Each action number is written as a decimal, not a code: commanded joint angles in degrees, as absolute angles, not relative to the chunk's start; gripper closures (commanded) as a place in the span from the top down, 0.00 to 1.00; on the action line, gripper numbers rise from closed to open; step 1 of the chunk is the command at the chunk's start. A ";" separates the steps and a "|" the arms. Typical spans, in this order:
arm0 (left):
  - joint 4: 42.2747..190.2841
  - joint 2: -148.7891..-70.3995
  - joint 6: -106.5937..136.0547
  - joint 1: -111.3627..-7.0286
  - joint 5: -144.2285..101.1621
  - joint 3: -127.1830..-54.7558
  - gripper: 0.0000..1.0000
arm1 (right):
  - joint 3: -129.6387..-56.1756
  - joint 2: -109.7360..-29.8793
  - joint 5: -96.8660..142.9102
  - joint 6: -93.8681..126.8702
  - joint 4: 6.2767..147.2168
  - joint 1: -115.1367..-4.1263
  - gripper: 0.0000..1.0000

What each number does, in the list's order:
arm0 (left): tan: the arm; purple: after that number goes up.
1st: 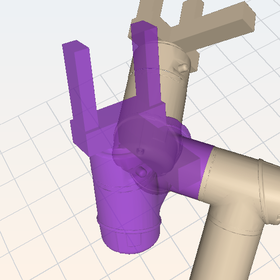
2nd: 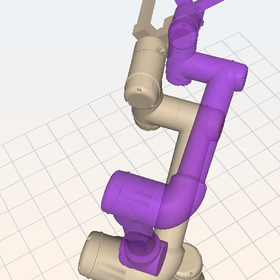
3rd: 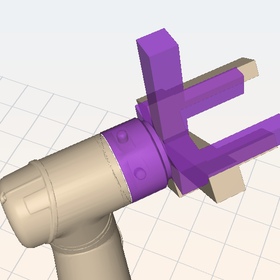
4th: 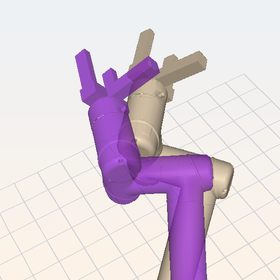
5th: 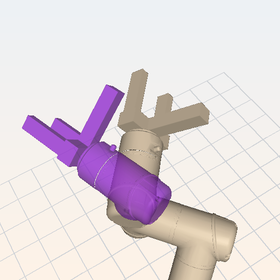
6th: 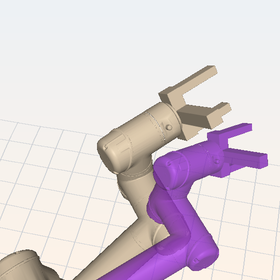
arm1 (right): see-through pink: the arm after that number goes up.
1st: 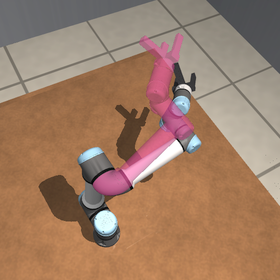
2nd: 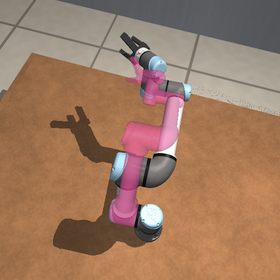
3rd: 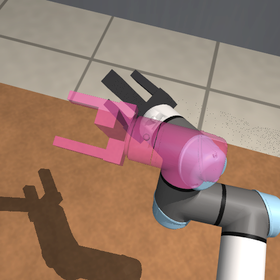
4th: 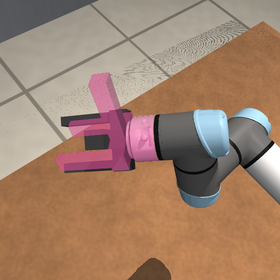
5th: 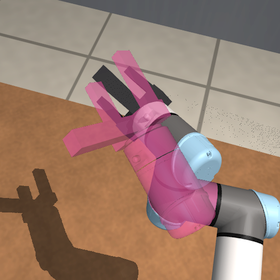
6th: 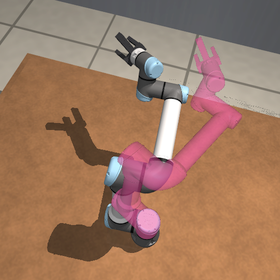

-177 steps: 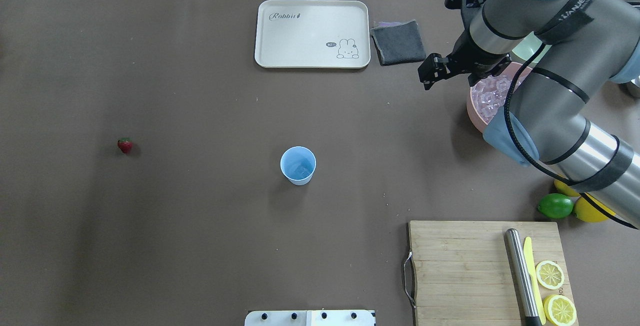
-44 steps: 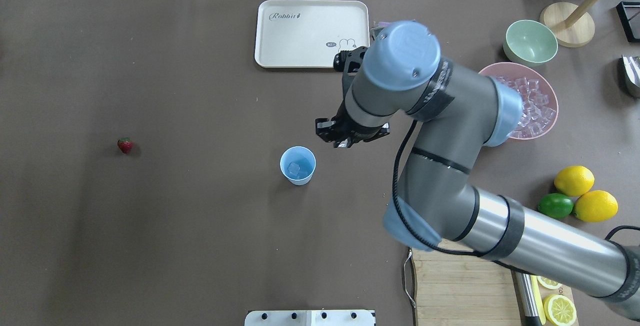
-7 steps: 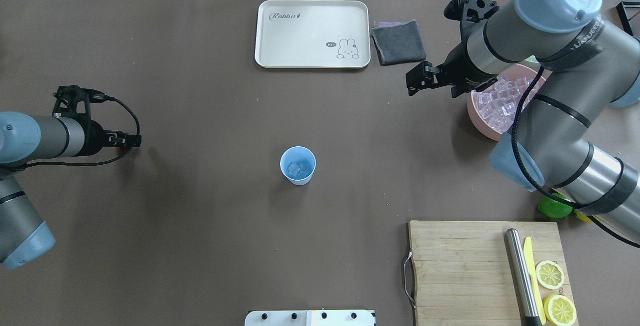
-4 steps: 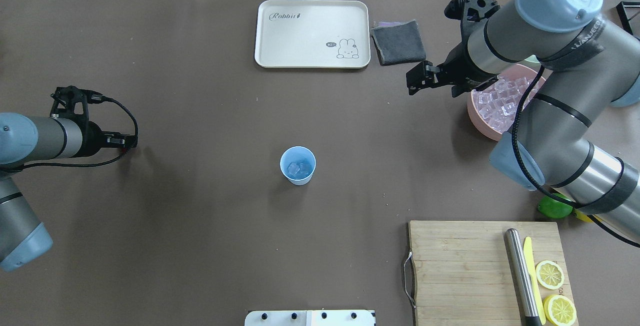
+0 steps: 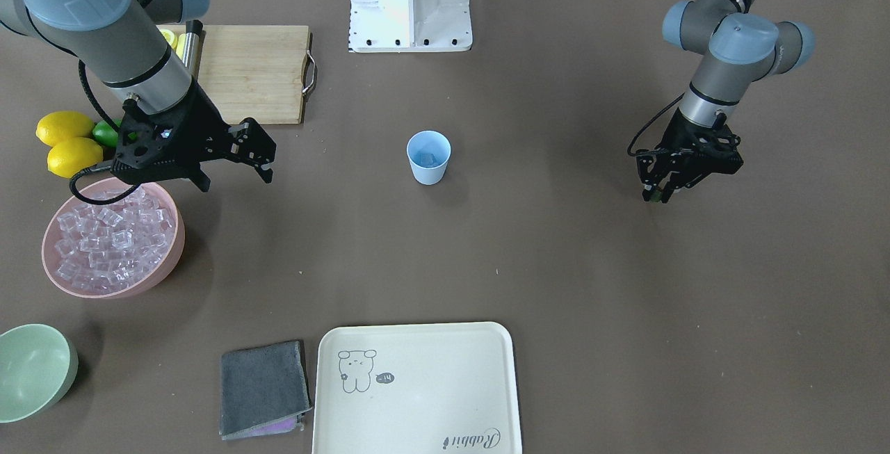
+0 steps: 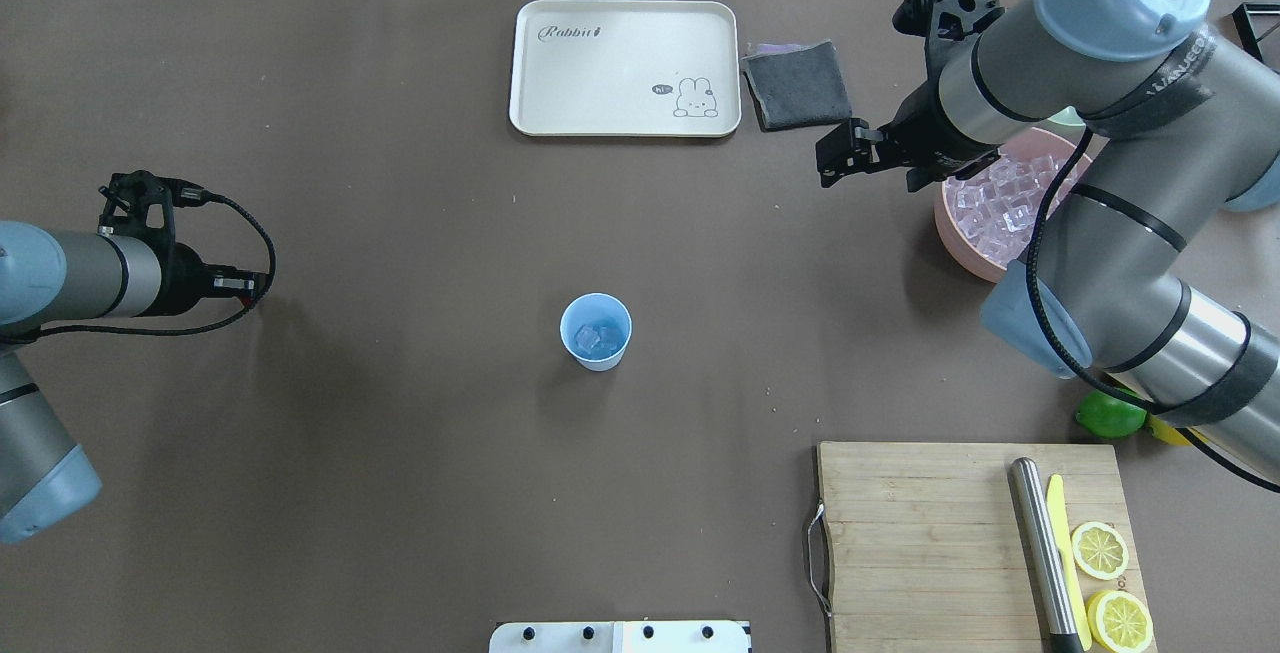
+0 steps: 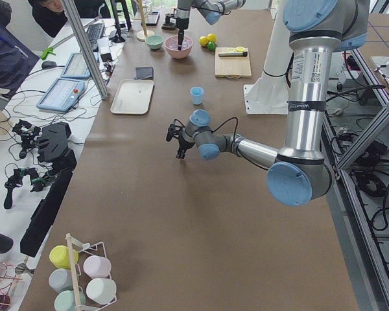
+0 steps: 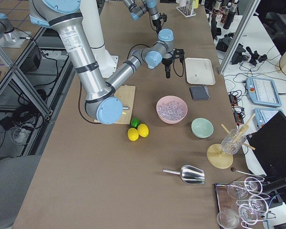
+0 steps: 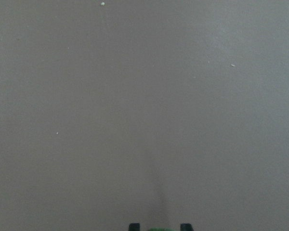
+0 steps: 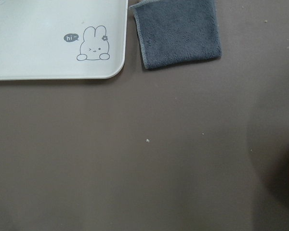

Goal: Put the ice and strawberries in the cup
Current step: 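Close the left gripper on the strawberry and lift it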

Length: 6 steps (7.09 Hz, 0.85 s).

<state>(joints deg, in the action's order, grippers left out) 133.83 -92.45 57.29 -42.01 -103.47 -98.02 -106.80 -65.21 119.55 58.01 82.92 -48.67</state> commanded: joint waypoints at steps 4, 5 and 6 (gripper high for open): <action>118.15 -108.67 67.86 -53.81 -117.62 -104.94 0.00 | -107.14 -65.39 119.44 58.10 82.62 -48.78 1.00; 116.12 -112.46 73.86 -47.70 -111.77 -105.55 0.00 | -107.23 -65.30 119.44 58.36 82.62 -48.78 0.99; 110.71 -118.50 77.22 -42.68 -108.32 -105.30 0.00 | -107.40 -65.22 119.36 59.06 82.62 -48.78 0.99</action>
<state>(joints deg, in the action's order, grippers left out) 116.03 -111.84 71.71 -48.65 -112.94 -105.21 -107.22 -65.31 119.43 58.43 82.63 -48.78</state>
